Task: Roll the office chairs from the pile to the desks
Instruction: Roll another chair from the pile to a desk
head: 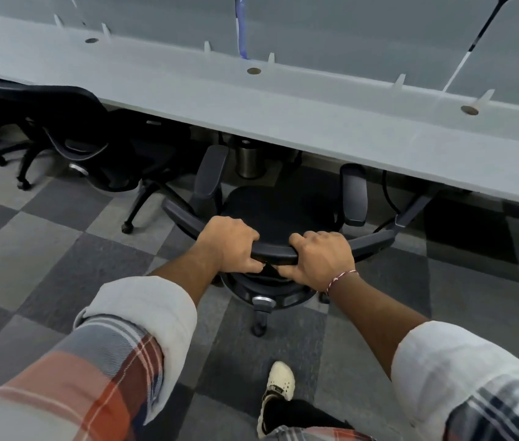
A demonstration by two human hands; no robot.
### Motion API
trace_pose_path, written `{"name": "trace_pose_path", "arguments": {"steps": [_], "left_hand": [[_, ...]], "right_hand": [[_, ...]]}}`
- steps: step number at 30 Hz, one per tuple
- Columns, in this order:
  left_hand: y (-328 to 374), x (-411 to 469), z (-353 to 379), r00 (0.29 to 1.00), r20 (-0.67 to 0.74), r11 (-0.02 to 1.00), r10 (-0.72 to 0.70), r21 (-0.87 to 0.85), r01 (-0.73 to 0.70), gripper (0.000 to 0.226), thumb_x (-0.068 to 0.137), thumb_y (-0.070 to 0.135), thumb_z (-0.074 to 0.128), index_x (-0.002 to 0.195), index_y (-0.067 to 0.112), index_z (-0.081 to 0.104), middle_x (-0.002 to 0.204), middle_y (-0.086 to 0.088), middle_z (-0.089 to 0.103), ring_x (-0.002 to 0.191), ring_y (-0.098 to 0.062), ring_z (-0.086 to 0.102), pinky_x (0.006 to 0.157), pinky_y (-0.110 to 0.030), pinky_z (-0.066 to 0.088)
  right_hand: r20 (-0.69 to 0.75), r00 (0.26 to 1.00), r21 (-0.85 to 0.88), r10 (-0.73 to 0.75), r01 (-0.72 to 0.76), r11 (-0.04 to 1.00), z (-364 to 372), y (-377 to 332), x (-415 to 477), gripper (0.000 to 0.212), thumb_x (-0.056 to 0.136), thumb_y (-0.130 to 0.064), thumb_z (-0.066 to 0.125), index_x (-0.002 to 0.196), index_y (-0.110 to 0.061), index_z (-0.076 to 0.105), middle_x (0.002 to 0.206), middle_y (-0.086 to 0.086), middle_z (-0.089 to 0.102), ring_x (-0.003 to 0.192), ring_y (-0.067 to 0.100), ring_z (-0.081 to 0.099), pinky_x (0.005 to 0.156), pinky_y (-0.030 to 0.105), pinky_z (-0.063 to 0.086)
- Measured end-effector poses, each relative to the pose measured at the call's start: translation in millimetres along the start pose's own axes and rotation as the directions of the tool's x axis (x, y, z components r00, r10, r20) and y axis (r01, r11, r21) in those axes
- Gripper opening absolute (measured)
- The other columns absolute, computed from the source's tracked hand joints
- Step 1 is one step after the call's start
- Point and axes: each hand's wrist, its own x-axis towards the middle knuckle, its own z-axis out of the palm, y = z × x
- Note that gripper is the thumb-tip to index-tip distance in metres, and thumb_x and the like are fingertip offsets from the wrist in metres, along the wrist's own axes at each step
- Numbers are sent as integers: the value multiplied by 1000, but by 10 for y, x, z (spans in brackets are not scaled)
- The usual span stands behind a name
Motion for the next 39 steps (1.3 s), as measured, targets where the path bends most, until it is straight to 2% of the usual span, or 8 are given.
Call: {"name": "trace_pose_path", "arguments": {"steps": [6, 11, 16, 20, 26, 30, 35, 39], "left_hand": [[-336, 793, -95, 1000, 3, 1000, -13, -12, 13, 42, 78, 72, 54, 75, 30, 53, 72, 9, 57, 68, -13, 58, 61, -30, 42], [-577, 1371, -169, 1000, -18, 999, -1, -32, 1, 40, 78, 69, 56, 75, 30, 54, 70, 9, 57, 67, -13, 57, 66, -31, 49], [-803, 1867, -215, 998, -57, 999, 29, -38, -31, 40, 75, 70, 58, 72, 30, 52, 67, 9, 55, 68, -15, 58, 67, -33, 52], [-983, 2228, -266, 994, -79, 997, 78, -21, -80, 40, 74, 70, 57, 72, 31, 52, 66, 9, 51, 69, -15, 58, 67, -33, 50], [-1335, 2479, -223, 976, -101, 981, 194, 15, -194, 45, 77, 74, 54, 82, 29, 55, 76, 10, 44, 79, -13, 39, 71, -32, 41], [-1329, 2476, -187, 958, -170, 973, 230, 4, -233, 51, 77, 74, 55, 87, 25, 60, 81, 7, 51, 82, -15, 47, 69, -32, 38], [-1297, 2314, -25, 890, -356, 952, 285, -1, -306, 49, 70, 64, 69, 84, 18, 58, 75, 1, 55, 71, -21, 53, 59, -33, 35], [-1127, 2129, 113, 838, -519, 969, 168, -68, -236, 49, 70, 43, 78, 105, 15, 58, 102, -6, 59, 94, -27, 56, 74, -40, 44]], "right_hand": [[-25, 1000, 3, 14, -13, 1000, 188, 440, 714, 53, 74, -72, 60, 84, -19, 61, 66, 2, 59, 61, 27, 62, 56, 31, 33], [19, 999, 17, 44, -45, 999, 210, 768, 1196, 51, 82, -71, 52, 94, -22, 58, 77, 1, 61, 73, 25, 62, 62, 34, 37], [30, 997, 18, 64, -65, 998, 288, 1024, 1625, 51, 82, -72, 51, 92, -23, 57, 74, 0, 57, 70, 25, 61, 60, 32, 32], [52, 992, 2, 115, -116, 993, 327, 1187, 1946, 54, 83, -74, 48, 96, -23, 56, 79, 0, 59, 75, 25, 62, 62, 33, 38], [-29, 994, 52, 105, -104, 993, 414, 1192, 2237, 53, 77, -71, 54, 89, -20, 61, 74, 1, 60, 66, 26, 60, 57, 32, 38], [-118, 985, 60, 128, -122, 991, 464, 1190, 2202, 56, 75, -73, 42, 81, -20, 61, 67, -1, 56, 59, 23, 57, 54, 32, 43], [-128, 968, 30, 217, -215, 976, 451, 1046, 2069, 53, 72, -70, 53, 84, -19, 59, 73, 0, 54, 68, 25, 55, 65, 37, 41], [-177, 903, 71, 390, -384, 921, 472, 840, 1870, 53, 75, -63, 61, 104, -19, 61, 97, 3, 57, 95, 28, 54, 93, 45, 39]]}}
